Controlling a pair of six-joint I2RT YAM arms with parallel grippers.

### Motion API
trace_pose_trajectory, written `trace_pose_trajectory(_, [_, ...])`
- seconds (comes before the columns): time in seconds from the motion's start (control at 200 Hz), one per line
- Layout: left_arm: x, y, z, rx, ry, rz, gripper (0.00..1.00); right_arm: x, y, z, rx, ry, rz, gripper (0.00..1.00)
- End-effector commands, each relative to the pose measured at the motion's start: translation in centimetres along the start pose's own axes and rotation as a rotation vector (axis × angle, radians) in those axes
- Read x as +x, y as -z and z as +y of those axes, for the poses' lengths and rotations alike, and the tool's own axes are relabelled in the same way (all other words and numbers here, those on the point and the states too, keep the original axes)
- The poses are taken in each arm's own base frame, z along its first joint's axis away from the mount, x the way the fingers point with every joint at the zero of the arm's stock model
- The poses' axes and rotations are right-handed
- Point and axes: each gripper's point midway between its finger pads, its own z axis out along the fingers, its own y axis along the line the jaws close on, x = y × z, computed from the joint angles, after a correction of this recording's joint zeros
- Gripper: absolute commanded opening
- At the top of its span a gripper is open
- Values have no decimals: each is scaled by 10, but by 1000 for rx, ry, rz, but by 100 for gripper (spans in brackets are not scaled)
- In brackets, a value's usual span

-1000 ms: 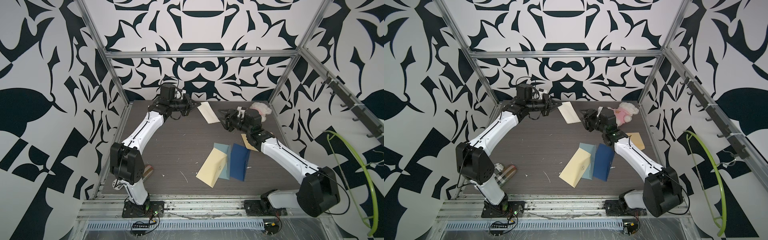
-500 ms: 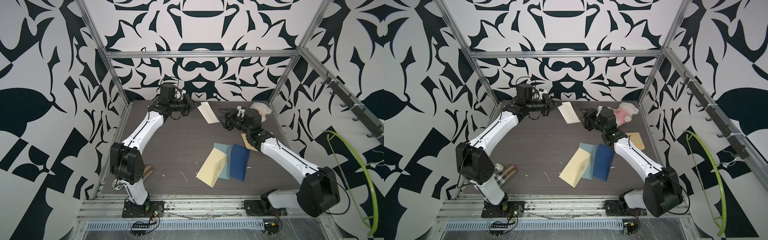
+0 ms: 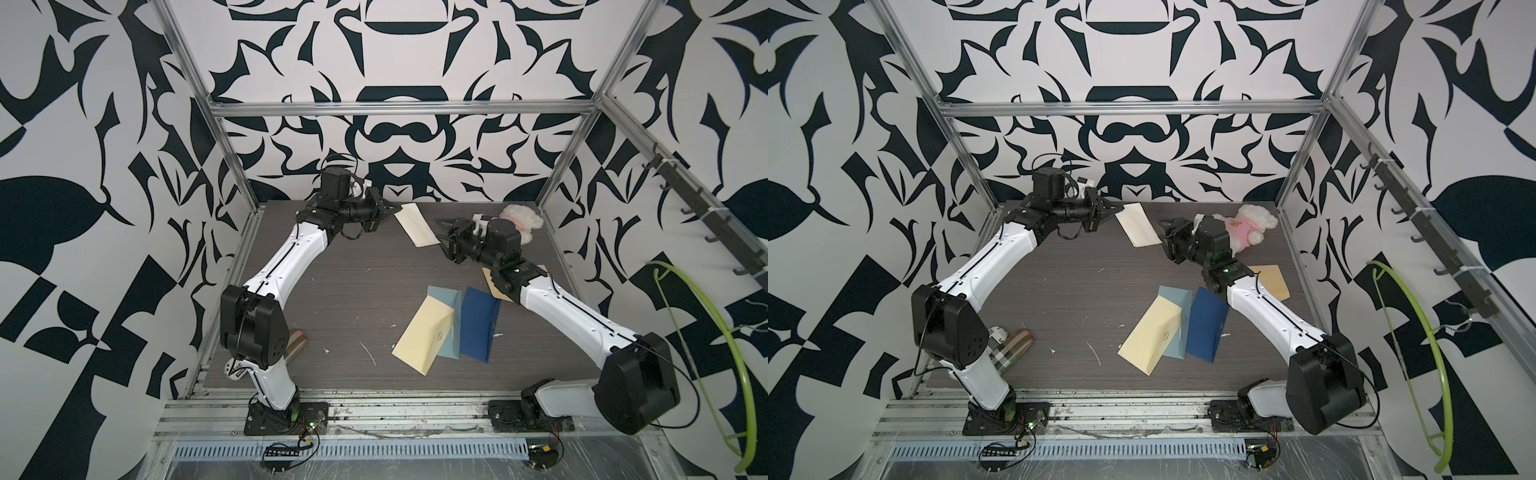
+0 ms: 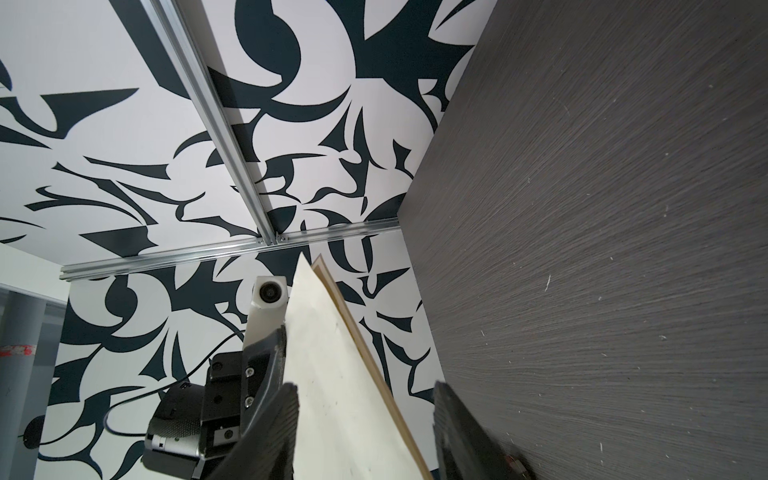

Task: Take the letter paper out of the envelope
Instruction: Unfold the letter paper.

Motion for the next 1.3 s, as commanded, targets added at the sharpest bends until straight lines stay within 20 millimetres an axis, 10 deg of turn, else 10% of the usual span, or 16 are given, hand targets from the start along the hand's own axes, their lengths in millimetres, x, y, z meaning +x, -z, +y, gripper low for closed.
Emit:
trace_pose_trajectory(0.0, [-2,-2,-6,5,-25,-4,0,1,6,23,-71,15,-16,53])
trace_pose_trajectory(1.294, [6,-21,15,-52,-8,-71,0,6,9,44,-133,-27,-31,46])
